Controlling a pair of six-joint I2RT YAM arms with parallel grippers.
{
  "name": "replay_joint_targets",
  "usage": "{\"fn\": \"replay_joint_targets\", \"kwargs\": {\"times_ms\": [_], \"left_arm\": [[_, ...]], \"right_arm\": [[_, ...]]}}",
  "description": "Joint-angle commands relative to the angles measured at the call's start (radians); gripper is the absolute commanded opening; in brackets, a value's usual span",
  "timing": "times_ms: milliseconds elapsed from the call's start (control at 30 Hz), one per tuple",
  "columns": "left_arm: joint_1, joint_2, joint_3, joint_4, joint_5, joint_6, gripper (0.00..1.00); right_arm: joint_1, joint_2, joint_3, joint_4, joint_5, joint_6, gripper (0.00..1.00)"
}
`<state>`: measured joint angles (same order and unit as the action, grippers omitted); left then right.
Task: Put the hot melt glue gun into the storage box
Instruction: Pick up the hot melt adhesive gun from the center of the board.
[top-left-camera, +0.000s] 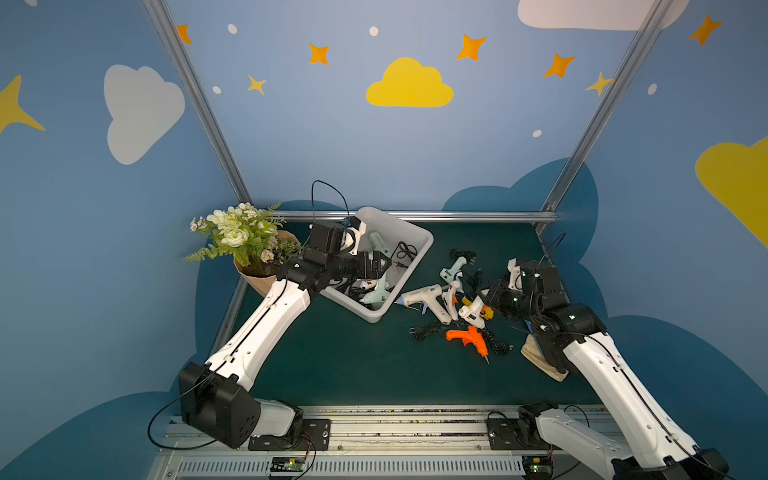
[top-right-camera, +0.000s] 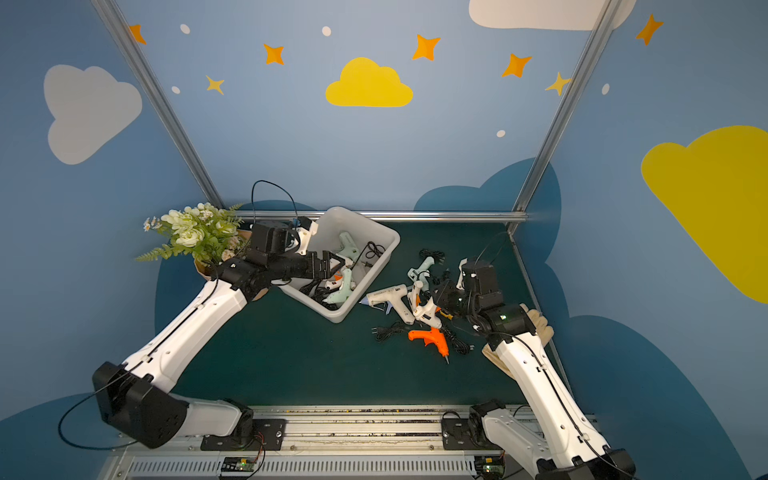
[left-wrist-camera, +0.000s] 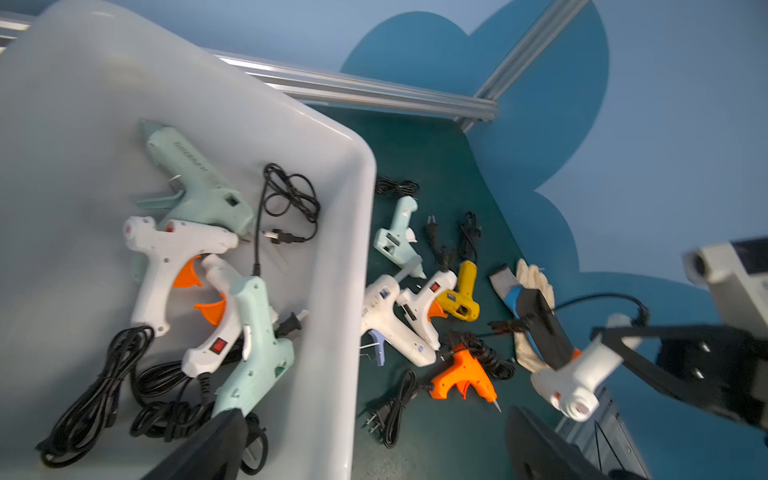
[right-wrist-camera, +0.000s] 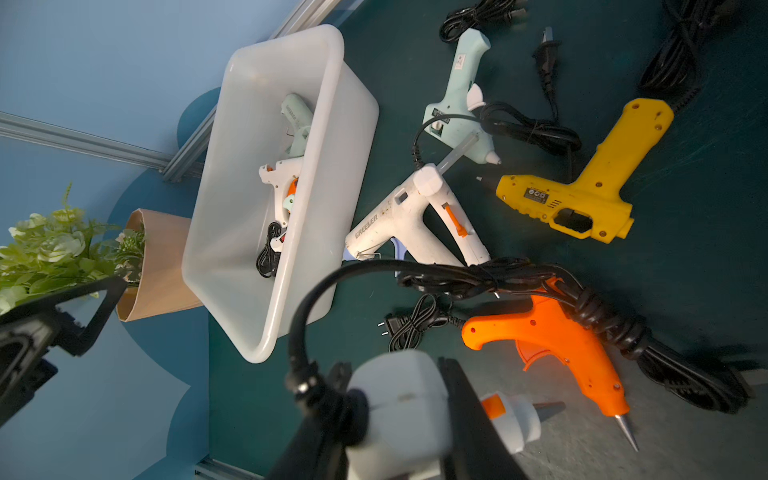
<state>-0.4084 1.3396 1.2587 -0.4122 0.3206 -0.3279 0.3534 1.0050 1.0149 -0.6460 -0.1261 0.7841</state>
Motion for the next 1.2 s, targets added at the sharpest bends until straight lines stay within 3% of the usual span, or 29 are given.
{"fn": "replay_joint_targets", "kwargs": {"times_ms": [0, 167, 333, 467, 567, 900, 1167], "left_arm": [[-0.072, -0.099, -0.148, 0.251, 0.037, 0.09, 1.0], [-0.236, -0.206, -0.321, 0.448, 0.056, 0.23, 1.0], [-0.366, -0.162, -0.361, 0.517, 0.081, 0.289, 1.0], [-0.426, -0.069, -0.339, 0.578, 0.054, 0.291, 0.87], [-0.446, -0.014, -0.316, 0.609, 0.025, 0.29, 0.79], [-0.452, 0.116, -0.256, 0.682, 0.074, 0.203, 0.72], [-0.452, 0.186, -0.216, 0.679, 0.049, 0.153, 0.63]], "right_arm": [[0.007, 0.01, 0.001, 0.041, 0.008, 0.055, 0.0], [0.017, 0.03, -0.006, 0.079, -0.011, 0.099, 0.0], [0.04, 0.044, -0.001, 0.116, -0.03, 0.128, 0.0], [0.068, 0.046, 0.002, 0.134, -0.026, 0.146, 0.0], [0.086, 0.043, 0.008, 0.135, -0.014, 0.151, 0.0], [0.135, 0.053, 0.007, 0.176, 0.002, 0.178, 0.0], [0.176, 0.08, 0.032, 0.186, 0.014, 0.173, 0.0]]}}
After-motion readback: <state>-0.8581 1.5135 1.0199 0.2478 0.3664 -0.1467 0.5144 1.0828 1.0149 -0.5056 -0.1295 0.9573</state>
